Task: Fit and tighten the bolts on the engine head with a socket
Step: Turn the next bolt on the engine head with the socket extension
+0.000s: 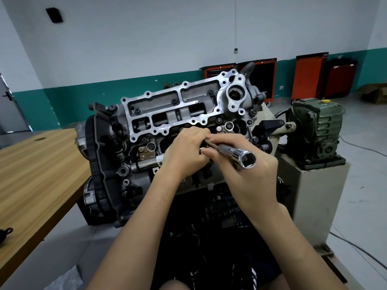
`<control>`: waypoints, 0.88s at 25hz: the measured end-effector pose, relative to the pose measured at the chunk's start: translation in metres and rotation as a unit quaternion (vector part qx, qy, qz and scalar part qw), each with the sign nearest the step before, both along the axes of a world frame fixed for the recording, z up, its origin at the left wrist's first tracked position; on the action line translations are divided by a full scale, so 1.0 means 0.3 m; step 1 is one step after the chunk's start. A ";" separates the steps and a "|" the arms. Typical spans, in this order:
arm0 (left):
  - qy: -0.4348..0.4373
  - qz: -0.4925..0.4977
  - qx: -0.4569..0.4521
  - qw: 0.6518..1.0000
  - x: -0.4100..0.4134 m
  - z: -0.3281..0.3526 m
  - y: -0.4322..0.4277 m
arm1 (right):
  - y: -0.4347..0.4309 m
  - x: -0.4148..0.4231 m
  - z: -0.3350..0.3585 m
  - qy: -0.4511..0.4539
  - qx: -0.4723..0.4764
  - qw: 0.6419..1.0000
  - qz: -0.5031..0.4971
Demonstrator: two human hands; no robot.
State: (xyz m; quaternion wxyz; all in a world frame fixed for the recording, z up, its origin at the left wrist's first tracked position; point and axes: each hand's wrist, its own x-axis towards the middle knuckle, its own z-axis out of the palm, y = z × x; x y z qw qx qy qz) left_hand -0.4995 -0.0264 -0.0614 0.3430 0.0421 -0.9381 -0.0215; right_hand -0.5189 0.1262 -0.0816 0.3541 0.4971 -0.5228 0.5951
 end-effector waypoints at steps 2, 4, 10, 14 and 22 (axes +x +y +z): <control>0.024 -0.004 0.023 0.999 0.007 0.001 0.002 | -0.006 0.009 -0.011 0.026 0.039 0.999 -0.006; 0.021 -0.004 0.027 0.999 0.010 0.005 0.001 | -0.001 -0.004 -0.008 0.033 0.034 0.999 -0.018; -0.002 0.007 0.007 1.000 0.002 0.002 -0.005 | -0.006 0.005 -0.010 0.016 0.011 1.000 -0.011; 0.018 0.002 0.029 0.999 0.008 0.006 0.002 | 0.002 -0.008 -0.010 0.039 0.030 0.999 -0.020; 0.019 -0.004 0.026 0.999 0.003 0.000 -0.002 | 0.010 0.002 -0.009 0.030 0.034 0.999 -0.001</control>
